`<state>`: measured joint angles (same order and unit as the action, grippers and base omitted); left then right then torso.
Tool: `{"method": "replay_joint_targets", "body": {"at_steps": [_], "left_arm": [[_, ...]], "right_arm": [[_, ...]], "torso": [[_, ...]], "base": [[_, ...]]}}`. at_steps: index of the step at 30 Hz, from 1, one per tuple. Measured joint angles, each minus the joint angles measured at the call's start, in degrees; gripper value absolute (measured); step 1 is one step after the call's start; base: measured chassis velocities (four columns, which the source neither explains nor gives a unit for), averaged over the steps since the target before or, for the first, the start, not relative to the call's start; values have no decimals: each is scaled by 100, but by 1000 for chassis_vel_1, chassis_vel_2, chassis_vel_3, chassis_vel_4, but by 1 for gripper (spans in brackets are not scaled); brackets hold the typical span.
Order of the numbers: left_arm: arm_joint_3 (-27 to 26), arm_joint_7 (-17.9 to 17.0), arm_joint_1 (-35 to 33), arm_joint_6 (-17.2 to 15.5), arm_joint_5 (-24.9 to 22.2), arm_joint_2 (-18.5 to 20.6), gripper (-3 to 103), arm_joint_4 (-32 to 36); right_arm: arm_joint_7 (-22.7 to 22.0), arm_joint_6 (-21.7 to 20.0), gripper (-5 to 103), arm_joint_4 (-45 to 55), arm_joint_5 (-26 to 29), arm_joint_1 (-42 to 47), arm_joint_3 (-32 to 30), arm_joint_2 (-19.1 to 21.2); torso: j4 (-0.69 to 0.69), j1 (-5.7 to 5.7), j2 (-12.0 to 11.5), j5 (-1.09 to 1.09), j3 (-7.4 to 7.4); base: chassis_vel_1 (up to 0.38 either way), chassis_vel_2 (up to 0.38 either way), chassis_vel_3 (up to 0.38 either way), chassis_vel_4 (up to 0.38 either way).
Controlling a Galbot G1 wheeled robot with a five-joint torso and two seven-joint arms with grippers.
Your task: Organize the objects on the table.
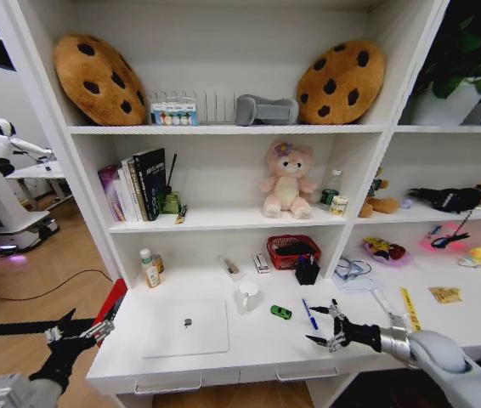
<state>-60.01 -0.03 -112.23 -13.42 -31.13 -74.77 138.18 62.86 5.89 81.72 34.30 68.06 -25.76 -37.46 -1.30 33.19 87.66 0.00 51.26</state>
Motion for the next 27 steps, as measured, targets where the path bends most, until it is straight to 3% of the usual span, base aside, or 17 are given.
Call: {"method": "replay_joint_targets", "body": {"at_steps": [8, 27], "left_arm": [[0, 0, 0, 0, 0, 0, 100, 0], [0, 1, 0, 0, 1, 0, 100, 0]], "right_arm": [[-320, 57, 100, -458, -211, -1005, 1283, -351], [-492, 290, 100, -1326, -543, -1635, 2089, -719]], "torso": [[0, 0, 0, 1, 0], [0, 0, 1, 0, -1]], "base": [[0, 0, 0, 0], [0, 0, 0, 0]]}}
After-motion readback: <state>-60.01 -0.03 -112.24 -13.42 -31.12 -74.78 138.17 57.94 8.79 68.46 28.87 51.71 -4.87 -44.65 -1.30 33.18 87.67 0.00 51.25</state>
